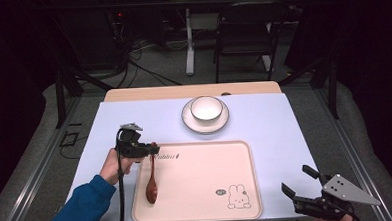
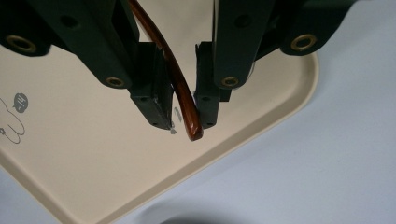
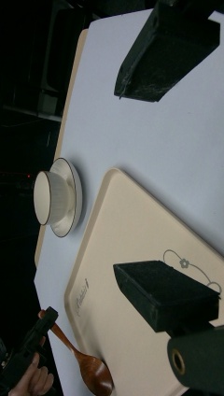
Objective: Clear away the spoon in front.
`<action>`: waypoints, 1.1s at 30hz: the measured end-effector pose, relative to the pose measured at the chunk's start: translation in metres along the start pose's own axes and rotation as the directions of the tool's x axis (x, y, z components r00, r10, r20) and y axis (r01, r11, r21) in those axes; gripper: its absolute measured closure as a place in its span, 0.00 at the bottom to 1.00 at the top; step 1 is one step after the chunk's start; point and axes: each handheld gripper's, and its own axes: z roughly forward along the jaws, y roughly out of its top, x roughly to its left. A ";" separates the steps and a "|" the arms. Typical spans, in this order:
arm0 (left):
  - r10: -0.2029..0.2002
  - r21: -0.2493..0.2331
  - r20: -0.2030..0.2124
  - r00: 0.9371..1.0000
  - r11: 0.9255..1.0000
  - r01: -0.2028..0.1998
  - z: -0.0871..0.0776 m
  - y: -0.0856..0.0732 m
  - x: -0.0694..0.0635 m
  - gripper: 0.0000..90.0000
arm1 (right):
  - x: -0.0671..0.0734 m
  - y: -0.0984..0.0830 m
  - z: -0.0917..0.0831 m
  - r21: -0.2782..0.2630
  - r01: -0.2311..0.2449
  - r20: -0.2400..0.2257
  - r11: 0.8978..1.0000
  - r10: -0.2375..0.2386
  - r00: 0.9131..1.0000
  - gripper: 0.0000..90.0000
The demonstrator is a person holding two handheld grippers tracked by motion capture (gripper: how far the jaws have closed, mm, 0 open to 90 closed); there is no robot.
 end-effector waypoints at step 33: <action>-0.007 0.051 -0.086 0.996 0.999 0.011 0.018 -0.009 0.007 0.83 | 0.000 0.000 0.000 0.000 -0.001 0.001 1.000 0.001 1.000 0.13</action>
